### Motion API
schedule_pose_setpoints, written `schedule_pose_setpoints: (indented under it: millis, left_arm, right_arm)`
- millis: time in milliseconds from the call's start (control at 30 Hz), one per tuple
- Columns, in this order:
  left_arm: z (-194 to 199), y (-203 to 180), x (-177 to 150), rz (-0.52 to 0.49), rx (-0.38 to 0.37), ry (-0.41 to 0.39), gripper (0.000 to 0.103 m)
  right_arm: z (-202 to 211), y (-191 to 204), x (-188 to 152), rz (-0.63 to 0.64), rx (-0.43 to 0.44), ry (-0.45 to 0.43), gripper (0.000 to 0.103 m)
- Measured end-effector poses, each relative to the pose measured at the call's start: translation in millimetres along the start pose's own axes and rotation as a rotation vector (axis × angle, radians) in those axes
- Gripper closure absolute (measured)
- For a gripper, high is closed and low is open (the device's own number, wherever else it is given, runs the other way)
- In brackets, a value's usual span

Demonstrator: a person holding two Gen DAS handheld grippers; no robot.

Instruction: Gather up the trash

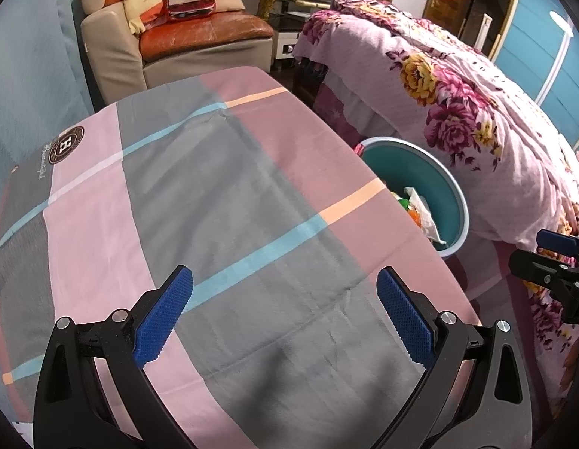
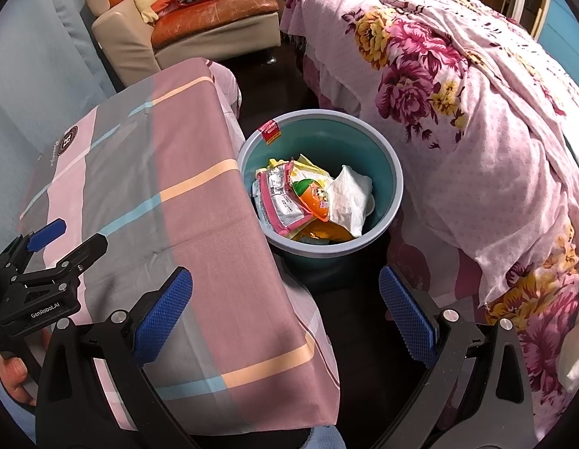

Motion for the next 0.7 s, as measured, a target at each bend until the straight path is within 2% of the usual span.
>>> schedule_pose_setpoints:
  millis: [700]
  left_arm:
    - [-15.1,15.0,-2.4,0.001,0.002,0.025,0.004]
  right_arm:
    - [-16.6,9.4,7.3,0.017,-0.022,0.023,0.007]
Point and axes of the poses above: each gripper's, at about its wrist camera, not at the fingertips, and z roughly against the way its jaws point, y to its left, x to its top, the point moved 4 cm from there along -z, roughly the way its jaws point, and after that the axes turned 15 degrees about -y, right-handed, at the moved point
